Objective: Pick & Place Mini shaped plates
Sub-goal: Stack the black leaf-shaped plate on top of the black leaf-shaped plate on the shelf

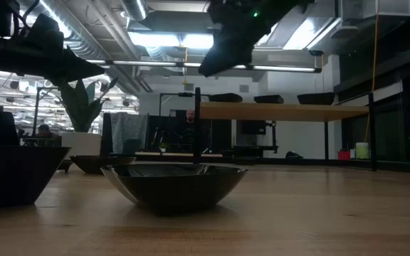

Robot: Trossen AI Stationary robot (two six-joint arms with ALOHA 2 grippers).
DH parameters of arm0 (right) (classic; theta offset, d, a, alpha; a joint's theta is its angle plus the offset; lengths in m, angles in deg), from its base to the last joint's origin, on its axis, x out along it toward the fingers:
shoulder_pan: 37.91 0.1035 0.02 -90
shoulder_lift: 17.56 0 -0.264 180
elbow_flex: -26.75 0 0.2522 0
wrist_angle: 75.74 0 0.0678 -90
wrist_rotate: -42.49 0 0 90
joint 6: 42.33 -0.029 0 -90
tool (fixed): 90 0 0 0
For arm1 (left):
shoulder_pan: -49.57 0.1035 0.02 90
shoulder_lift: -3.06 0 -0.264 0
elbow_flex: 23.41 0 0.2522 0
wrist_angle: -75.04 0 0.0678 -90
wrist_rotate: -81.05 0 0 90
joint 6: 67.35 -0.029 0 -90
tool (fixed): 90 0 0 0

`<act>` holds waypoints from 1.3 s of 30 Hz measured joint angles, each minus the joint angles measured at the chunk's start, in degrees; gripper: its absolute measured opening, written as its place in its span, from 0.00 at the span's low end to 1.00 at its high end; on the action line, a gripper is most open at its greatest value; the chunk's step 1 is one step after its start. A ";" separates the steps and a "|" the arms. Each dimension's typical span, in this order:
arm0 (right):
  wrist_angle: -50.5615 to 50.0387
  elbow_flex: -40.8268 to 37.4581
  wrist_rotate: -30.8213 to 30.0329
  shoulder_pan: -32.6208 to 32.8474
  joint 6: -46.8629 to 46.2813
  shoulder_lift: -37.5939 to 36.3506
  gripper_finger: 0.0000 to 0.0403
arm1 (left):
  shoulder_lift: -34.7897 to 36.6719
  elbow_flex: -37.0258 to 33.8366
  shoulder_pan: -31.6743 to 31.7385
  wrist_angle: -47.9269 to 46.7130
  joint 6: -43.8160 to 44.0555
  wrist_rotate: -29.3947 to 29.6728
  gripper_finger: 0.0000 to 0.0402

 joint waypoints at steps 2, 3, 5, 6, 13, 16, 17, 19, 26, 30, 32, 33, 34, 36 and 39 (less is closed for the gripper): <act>0.23 0.00 0.31 2.52 4.53 0.25 0.40 | 0.00 0.02 0.00 0.01 0.00 0.00 0.01; 0.42 0.02 1.13 3.71 6.18 0.38 0.40 | 0.00 0.01 0.00 0.01 0.00 0.00 0.01; 0.32 0.02 3.69 5.90 8.72 1.16 0.40 | 0.00 0.02 0.01 0.01 0.00 0.00 0.01; 0.42 0.02 5.28 6.90 9.62 1.67 0.40 | 0.00 -0.01 0.01 -0.01 0.00 0.00 0.01; 0.69 0.02 9.99 11.13 11.05 4.58 0.40 | 0.00 0.02 0.00 0.00 0.00 0.00 0.01; 1.53 0.02 10.75 11.72 10.99 6.13 0.40 | 0.00 0.02 0.00 -0.02 0.00 0.00 0.01; 1.58 0.02 11.66 11.89 11.77 6.62 0.40 | 0.00 0.01 0.00 0.00 0.00 0.00 0.01; 1.58 0.02 15.39 12.10 14.60 7.99 0.40 | 0.01 -0.01 0.00 0.00 0.00 0.00 0.01; 1.15 0.02 27.33 15.13 28.37 12.44 0.40 | 0.00 0.02 0.01 0.00 0.00 0.00 0.01; 1.15 0.02 26.41 17.42 35.25 13.33 0.40 | 0.02 0.02 0.01 -0.01 0.00 0.00 0.01; 1.32 0.02 23.69 18.56 38.56 13.38 0.40 | 0.00 -0.01 0.02 -0.02 0.00 0.00 0.01; 1.28 0.02 21.97 19.12 40.28 13.42 0.40 | 0.00 -0.01 0.00 -0.02 0.00 0.00 0.01; 1.24 0.02 20.48 19.73 42.00 13.48 0.40 | 0.00 -0.01 0.02 -0.02 0.00 0.00 0.01; 1.16 0.02 18.02 20.64 45.23 13.49 0.40 | 0.00 0.02 0.01 0.00 0.00 0.00 0.01; 1.17 0.02 16.03 21.42 48.17 13.49 0.40 | 0.01 0.01 0.01 0.00 -0.01 0.00 0.01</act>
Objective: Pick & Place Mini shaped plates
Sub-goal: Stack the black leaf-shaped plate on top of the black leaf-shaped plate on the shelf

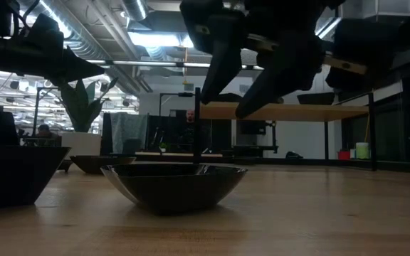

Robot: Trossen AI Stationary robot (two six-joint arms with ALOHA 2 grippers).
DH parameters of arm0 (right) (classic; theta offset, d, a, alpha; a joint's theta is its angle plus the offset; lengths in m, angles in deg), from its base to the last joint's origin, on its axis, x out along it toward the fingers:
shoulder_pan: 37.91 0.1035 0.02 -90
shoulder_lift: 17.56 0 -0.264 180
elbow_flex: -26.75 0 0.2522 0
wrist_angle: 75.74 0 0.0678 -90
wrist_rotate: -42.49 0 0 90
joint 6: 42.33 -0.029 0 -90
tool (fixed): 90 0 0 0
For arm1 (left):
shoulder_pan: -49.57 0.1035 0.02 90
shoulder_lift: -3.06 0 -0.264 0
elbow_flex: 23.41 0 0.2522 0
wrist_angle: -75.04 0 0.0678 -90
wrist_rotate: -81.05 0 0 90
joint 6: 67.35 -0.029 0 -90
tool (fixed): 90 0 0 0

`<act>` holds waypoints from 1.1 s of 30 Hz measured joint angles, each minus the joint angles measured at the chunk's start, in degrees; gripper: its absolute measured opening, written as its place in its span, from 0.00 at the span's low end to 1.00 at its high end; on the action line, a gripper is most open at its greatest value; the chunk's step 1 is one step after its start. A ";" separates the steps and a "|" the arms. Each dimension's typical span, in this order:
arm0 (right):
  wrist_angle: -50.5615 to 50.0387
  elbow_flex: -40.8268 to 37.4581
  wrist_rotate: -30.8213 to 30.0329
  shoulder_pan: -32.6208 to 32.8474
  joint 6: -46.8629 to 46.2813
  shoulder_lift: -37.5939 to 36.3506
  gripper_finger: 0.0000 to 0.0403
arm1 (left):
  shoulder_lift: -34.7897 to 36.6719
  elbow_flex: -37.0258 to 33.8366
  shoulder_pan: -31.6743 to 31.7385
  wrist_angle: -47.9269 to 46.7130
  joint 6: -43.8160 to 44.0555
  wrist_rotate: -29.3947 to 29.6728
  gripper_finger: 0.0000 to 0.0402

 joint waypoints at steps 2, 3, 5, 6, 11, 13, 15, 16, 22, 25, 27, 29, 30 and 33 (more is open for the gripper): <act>0.00 0.00 -0.12 0.08 0.17 0.00 0.40 | -0.01 -0.01 0.02 0.01 0.01 0.00 0.01; 0.00 0.00 -0.13 0.07 -0.23 0.00 0.40 | -0.01 -0.01 0.00 0.00 0.01 0.00 0.01; -0.04 0.00 -0.16 0.05 -2.61 0.00 0.40 | -0.01 0.01 -0.01 0.01 0.01 0.00 0.01; -0.06 0.00 -0.16 0.05 -4.77 0.00 0.40 | 0.02 0.01 0.00 -0.01 0.01 0.00 0.01; 0.51 0.00 -0.14 0.05 -19.46 0.00 0.40 | -0.01 0.00 -0.01 0.01 -0.01 0.00 0.01; 1.80 0.00 -0.14 0.05 -28.07 0.00 0.40 | -0.01 0.01 -0.01 0.01 0.01 0.00 0.01; 2.76 0.00 -0.14 0.05 -36.77 0.00 0.40 | -0.01 -0.01 0.02 0.01 0.01 0.00 0.01; 2.99 0.00 -0.14 0.04 -40.97 0.00 0.40 | -0.01 0.01 -0.01 0.00 0.00 0.00 0.01; 5.61 0.00 -0.16 -0.17 -48.78 0.40 0.40 | -0.01 0.01 -0.01 -0.01 0.01 0.00 0.01; 7.02 0.00 -0.16 -0.19 -48.10 0.79 0.40 | -0.01 0.01 0.02 0.01 0.01 0.00 0.01; 7.37 0.27 -0.14 -0.62 -48.06 1.05 0.40 | -0.01 0.01 -0.01 0.00 0.00 0.00 0.01; 7.27 0.45 -0.11 -1.32 -48.72 1.51 0.40 | -0.01 0.00 0.01 0.01 0.00 0.00 0.01; 7.55 0.80 -0.12 -1.77 -48.99 1.99 0.40 | -0.01 0.00 -0.01 0.01 0.01 0.00 0.01; 7.24 1.79 -0.21 -2.82 -49.09 3.81 0.40 | -0.01 0.01 0.00 -0.01 0.01 0.00 0.01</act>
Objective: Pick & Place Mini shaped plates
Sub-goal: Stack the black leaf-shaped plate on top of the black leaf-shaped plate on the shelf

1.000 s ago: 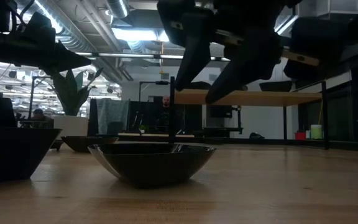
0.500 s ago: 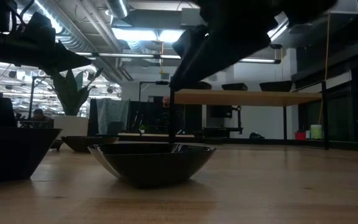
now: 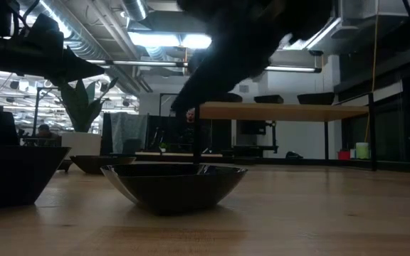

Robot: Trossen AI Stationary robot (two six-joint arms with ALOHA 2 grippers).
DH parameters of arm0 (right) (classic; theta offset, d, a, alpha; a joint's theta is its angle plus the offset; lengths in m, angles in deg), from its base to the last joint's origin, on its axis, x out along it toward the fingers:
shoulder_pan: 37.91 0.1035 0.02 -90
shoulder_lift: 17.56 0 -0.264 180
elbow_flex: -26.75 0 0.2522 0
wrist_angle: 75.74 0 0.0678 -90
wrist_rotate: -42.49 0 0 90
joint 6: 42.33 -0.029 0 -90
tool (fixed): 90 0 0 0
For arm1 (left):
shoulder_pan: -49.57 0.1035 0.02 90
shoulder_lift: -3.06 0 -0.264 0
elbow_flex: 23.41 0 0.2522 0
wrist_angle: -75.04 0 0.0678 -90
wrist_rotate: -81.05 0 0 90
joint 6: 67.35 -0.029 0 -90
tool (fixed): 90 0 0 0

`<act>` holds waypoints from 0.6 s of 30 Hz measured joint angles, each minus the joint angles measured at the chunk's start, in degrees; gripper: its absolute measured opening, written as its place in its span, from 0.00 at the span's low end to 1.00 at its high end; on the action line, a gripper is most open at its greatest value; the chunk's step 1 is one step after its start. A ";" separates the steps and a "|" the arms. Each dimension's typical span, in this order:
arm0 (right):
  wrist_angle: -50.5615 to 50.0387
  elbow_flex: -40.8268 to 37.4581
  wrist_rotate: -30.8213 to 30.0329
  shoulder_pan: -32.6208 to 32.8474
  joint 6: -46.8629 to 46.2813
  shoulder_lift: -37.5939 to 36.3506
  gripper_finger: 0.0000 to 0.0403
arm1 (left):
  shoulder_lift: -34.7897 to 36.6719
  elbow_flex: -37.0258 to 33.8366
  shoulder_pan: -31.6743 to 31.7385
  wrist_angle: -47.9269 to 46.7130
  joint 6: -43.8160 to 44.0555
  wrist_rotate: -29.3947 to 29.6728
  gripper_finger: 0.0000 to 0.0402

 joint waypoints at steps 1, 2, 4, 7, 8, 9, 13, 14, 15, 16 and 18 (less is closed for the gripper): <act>-0.01 0.54 -0.10 -0.23 0.04 0.81 0.40 | 0.00 0.00 0.00 0.02 0.00 0.00 0.01; -0.54 1.14 -0.03 -0.39 0.14 1.64 0.40 | 0.00 0.00 0.02 0.02 0.00 0.00 0.01; -0.88 2.43 0.20 -0.51 0.22 3.21 0.40 | 0.00 -0.02 0.00 0.00 0.00 0.00 0.01; -1.39 4.04 1.16 -0.67 1.54 4.46 0.40 | 0.00 0.00 0.00 0.02 0.00 0.00 0.01; -1.94 4.65 1.49 -0.67 1.66 4.82 0.40 | 0.00 -0.01 0.02 0.02 0.00 0.00 0.01; -2.39 5.34 1.58 -0.67 1.55 5.13 0.40 | 0.00 0.00 0.02 0.02 0.00 0.00 0.01; -6.30 7.77 2.19 -0.43 1.44 6.75 0.40 | 0.00 -0.01 0.00 0.02 0.00 0.00 0.01; -6.27 8.03 3.05 -0.34 1.30 7.23 0.40 | 0.00 0.00 0.00 0.00 0.00 0.00 0.01; -6.48 8.18 4.11 -0.32 1.18 7.72 0.40 | 0.00 -0.02 0.00 0.02 0.00 0.00 0.01; -6.50 8.39 5.25 -0.29 0.89 8.30 0.40 | 0.00 -0.02 0.00 0.00 0.00 0.00 0.01; -6.62 8.57 7.26 -0.30 0.15 8.89 0.40 | 0.00 0.00 0.01 0.02 0.00 0.00 0.01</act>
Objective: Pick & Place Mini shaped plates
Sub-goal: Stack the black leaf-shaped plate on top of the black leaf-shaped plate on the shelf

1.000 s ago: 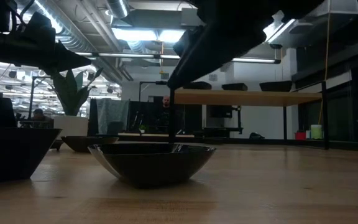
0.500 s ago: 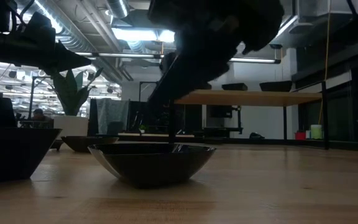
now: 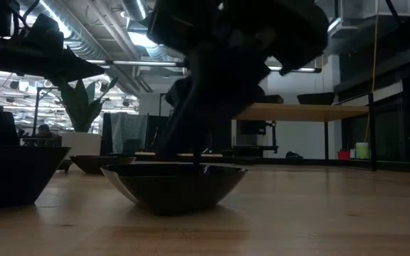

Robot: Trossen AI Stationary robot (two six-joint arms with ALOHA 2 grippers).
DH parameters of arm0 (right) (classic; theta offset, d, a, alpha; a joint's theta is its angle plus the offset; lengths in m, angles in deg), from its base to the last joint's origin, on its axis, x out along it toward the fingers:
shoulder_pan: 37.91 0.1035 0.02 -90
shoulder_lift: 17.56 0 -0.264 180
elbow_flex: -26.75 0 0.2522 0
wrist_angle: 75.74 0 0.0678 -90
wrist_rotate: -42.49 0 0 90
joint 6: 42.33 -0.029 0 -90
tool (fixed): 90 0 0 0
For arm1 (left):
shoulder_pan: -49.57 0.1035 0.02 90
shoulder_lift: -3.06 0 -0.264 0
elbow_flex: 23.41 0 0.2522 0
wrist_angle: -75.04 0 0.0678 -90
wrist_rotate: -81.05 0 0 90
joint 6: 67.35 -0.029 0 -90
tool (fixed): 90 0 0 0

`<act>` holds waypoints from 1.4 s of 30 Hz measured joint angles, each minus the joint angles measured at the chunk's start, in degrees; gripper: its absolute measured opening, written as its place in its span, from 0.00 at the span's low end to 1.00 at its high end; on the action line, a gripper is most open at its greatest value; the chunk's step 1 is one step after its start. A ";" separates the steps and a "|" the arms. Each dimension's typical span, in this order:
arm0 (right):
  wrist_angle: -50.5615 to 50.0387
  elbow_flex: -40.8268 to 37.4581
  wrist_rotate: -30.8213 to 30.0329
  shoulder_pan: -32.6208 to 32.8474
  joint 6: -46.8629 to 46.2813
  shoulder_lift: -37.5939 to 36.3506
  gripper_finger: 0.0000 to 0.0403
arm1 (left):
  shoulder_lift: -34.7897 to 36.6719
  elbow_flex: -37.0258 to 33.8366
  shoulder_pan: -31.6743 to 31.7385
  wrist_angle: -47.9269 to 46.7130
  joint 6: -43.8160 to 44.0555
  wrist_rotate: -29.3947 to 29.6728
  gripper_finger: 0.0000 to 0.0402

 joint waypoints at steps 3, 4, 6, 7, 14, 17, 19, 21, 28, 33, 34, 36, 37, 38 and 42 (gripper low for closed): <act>0.16 0.03 0.60 -0.09 -0.20 0.07 0.40 | 0.00 -0.01 -0.01 0.00 0.00 0.00 0.01; 0.23 0.04 0.47 -0.11 -0.19 0.07 0.40 | 0.00 0.00 0.00 0.00 0.00 0.00 0.01; 0.17 0.04 0.45 -0.16 -0.19 0.10 0.39 | 0.00 0.00 -0.01 -0.01 0.00 0.00 0.01; 0.04 0.04 0.45 -0.21 -0.19 0.11 0.39 | 0.00 0.00 0.00 0.00 0.00 0.00 0.01; -0.15 0.04 1.78 -0.93 -0.31 0.11 0.33 | 0.00 -0.02 -0.01 0.00 0.00 0.00 0.01; -0.60 0.02 2.29 -1.05 -1.17 0.11 0.30 | 0.00 -0.02 -0.02 -0.01 0.00 0.00 0.01; -1.57 0.02 3.47 -1.09 -1.87 0.11 0.29 | 0.00 -0.01 -0.02 0.00 0.00 0.00 0.01; -2.59 0.00 3.94 -1.22 -1.89 0.11 0.27 | 0.00 -0.02 -0.01 -0.01 0.00 0.00 0.01; -3.00 -0.02 3.74 -1.50 -0.55 0.11 0.26 | 0.00 0.00 0.00 0.00 0.00 0.00 0.01; -2.58 -0.02 3.44 -1.44 -0.15 0.11 0.26 | 0.00 0.00 -0.02 0.00 0.00 0.00 0.01; -2.57 -0.02 3.40 -1.46 -0.15 0.11 0.26 | 0.00 -0.02 0.00 -0.01 0.00 0.00 0.01; -2.57 -0.04 3.31 -1.46 -0.15 0.11 0.26 | 0.00 -0.02 -0.02 -0.02 0.00 0.00 0.01; -2.57 -0.04 3.31 -1.46 -0.15 0.11 0.26 | 0.00 -0.01 -0.02 0.00 0.00 0.00 0.01; -2.59 -0.04 3.28 -1.46 -0.15 0.11 0.26 | 0.00 -0.01 -0.02 0.00 0.00 0.00 0.01; -2.63 -0.04 3.32 -1.46 -0.39 0.11 0.26 | 0.00 -0.02 0.00 0.00 0.00 0.00 0.01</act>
